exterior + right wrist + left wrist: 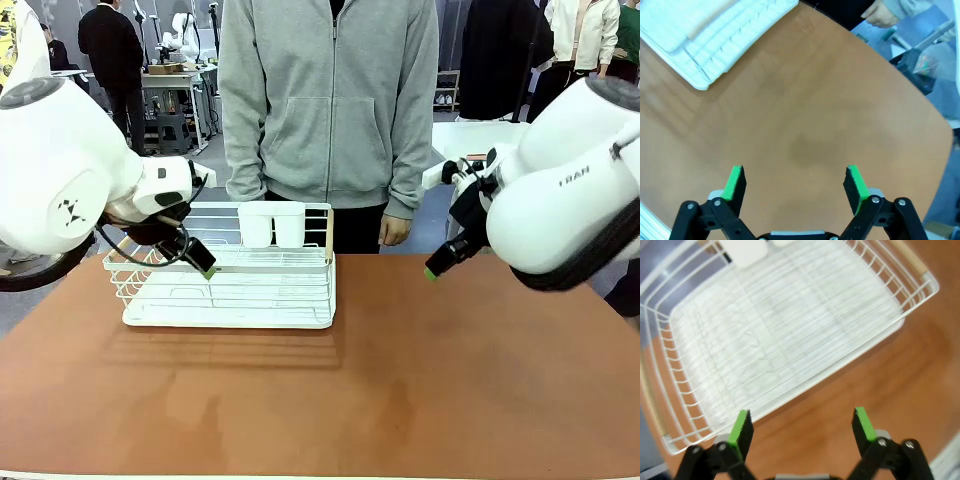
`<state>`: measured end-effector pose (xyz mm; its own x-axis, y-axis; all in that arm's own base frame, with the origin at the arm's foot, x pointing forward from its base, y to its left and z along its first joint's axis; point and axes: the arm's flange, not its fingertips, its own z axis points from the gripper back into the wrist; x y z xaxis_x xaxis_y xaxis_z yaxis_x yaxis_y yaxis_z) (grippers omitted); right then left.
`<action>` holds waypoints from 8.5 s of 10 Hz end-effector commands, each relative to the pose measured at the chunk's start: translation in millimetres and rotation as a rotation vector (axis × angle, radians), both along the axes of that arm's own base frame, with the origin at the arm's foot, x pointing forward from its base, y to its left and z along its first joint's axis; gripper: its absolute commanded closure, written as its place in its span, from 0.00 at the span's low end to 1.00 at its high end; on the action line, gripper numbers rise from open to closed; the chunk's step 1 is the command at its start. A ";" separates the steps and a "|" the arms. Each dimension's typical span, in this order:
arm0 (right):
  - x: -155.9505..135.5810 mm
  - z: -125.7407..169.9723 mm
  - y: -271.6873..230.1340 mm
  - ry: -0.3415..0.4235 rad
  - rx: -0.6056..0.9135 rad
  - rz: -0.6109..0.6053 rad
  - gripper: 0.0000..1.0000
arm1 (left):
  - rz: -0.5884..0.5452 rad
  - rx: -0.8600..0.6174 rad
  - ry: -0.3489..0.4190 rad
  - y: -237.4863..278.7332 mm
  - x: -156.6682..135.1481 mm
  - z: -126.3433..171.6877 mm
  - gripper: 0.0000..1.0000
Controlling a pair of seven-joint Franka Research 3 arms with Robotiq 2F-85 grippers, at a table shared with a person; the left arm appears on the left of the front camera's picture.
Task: Clean the table.
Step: Pick up the Lint Roller when the human hands it over.
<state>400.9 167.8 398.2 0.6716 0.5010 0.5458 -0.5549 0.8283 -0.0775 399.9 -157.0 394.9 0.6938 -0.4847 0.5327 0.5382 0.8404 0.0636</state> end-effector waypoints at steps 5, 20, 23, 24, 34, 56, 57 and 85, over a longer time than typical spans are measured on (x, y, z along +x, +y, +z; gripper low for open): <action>6.7 91.9 -115.1 0.393 0.603 -0.135 0.00 | -0.107 -0.745 0.299 124.2 -40.2 88.0 0.00; -27.8 55.6 -371.7 0.597 1.223 -0.454 0.00 | 0.032 -1.216 0.323 311.3 -73.1 91.7 0.00; -27.8 55.6 -371.7 0.597 1.223 -0.454 0.00 | 0.032 -1.216 0.323 311.3 -73.1 91.7 0.00; -27.8 55.6 -371.7 0.597 1.223 -0.454 0.00 | 0.032 -1.216 0.323 311.3 -73.1 91.7 0.00; -27.8 55.6 -371.7 0.597 1.223 -0.454 0.00 | 0.032 -1.216 0.323 311.3 -73.1 91.7 0.00; -27.8 55.6 -371.7 0.597 1.223 -0.454 0.00 | 0.032 -1.216 0.323 311.3 -73.1 91.7 0.00; -27.8 55.6 -371.7 0.597 1.223 -0.454 0.00 | 0.032 -1.216 0.323 311.3 -73.1 91.7 0.00; -10.2 45.3 -182.9 0.417 1.209 -0.830 0.00 | 0.032 -1.216 0.323 311.3 -73.1 91.7 0.00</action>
